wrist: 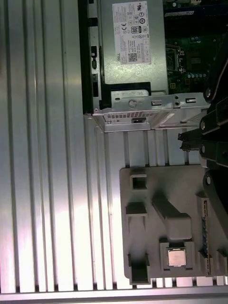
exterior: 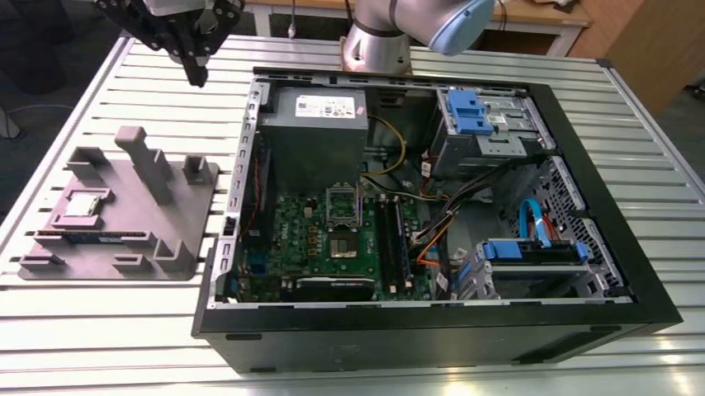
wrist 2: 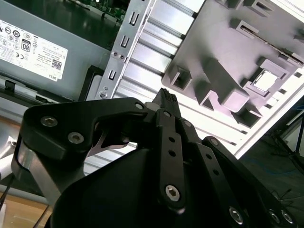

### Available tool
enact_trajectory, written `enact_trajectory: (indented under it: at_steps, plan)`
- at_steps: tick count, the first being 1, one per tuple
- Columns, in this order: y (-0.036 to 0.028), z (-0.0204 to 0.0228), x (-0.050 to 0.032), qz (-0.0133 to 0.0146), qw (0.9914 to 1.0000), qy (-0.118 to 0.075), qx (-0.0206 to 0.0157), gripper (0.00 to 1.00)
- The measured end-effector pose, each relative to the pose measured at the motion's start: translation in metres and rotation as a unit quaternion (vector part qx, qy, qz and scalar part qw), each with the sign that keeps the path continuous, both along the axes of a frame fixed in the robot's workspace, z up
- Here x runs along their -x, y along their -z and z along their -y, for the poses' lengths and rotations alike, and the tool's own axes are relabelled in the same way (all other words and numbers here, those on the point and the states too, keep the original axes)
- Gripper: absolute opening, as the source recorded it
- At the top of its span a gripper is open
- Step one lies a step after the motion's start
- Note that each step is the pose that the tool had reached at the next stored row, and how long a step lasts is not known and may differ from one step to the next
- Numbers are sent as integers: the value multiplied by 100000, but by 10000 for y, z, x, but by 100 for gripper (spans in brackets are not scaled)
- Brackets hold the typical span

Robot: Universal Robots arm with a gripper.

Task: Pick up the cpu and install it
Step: 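Reach for the cpu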

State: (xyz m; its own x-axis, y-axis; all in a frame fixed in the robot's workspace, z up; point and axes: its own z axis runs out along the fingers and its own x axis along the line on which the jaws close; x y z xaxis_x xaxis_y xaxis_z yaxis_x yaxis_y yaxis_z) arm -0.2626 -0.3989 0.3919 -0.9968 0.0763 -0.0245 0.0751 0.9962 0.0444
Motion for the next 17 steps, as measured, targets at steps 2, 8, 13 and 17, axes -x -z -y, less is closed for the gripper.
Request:
enact_trajectory:
  at_steps: [2, 8, 13, 17]
  plan:
    - [1, 0, 36, 0, 100000, 0, 0, 11]
    - [2, 0, 131, 1, 100000, -1, 1, 11]
    - [5, 0, 219, -1, 100000, -3, 1, 11]
    - [9, 0, 293, 1, 100000, 0, -1, 11]
